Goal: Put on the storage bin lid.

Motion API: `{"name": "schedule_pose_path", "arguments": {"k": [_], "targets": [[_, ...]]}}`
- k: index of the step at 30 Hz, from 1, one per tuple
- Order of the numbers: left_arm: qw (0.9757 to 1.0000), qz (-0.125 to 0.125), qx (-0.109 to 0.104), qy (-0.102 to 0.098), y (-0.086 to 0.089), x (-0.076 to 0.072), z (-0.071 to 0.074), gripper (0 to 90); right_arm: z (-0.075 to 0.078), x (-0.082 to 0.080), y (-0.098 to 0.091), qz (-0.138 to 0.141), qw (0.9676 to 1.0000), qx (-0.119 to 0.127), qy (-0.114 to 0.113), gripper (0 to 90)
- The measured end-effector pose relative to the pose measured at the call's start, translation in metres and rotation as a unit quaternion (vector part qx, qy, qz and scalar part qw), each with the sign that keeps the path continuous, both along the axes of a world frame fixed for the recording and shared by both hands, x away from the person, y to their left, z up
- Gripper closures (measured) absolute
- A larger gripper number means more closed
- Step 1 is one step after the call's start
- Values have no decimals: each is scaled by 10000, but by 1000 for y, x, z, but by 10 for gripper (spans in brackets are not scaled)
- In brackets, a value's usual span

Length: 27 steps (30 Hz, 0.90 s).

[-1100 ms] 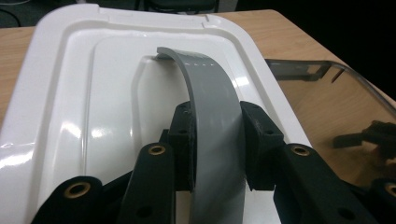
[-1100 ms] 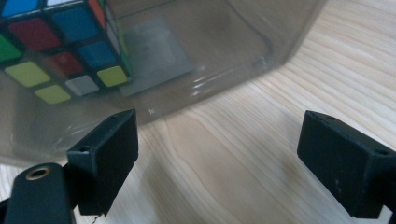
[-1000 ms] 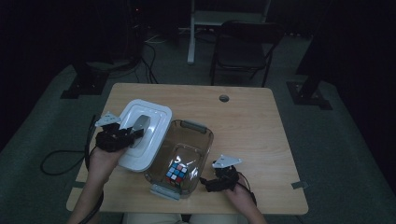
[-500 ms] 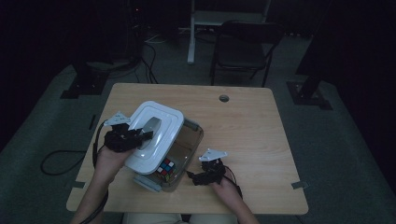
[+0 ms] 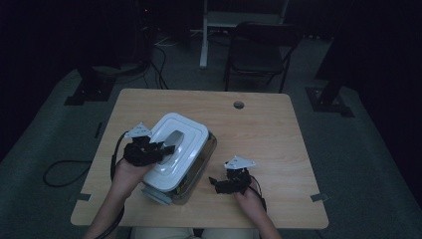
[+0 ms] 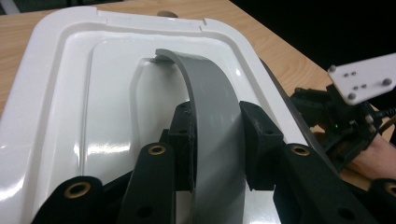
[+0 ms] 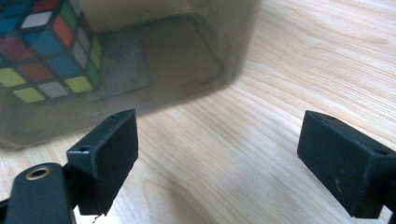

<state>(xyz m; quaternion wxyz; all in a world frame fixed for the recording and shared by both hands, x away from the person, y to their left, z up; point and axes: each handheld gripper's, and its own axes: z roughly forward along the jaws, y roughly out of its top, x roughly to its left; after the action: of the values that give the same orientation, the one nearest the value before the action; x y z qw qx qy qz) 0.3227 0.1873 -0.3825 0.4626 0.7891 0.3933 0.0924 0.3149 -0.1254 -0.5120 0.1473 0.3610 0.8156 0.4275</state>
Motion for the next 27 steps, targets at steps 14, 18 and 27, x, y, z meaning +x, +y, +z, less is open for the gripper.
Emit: {"name": "schedule_pose_path", "arguments": {"k": [14, 18, 27], "targets": [[9998, -104, 171, 63, -25, -8, -2, 695, 2, 2, -12, -205, 9998, 66, -21, 124], [9998, -31, 212, 7, -29, -13, -3, 693, 2, 2, -12, -198, 9998, 65, -8, 124], [9997, -36, 207, 107, -32, -15, -10, 692, 1, 2, -11, -200, 9998, 98, 3, 124]]}}
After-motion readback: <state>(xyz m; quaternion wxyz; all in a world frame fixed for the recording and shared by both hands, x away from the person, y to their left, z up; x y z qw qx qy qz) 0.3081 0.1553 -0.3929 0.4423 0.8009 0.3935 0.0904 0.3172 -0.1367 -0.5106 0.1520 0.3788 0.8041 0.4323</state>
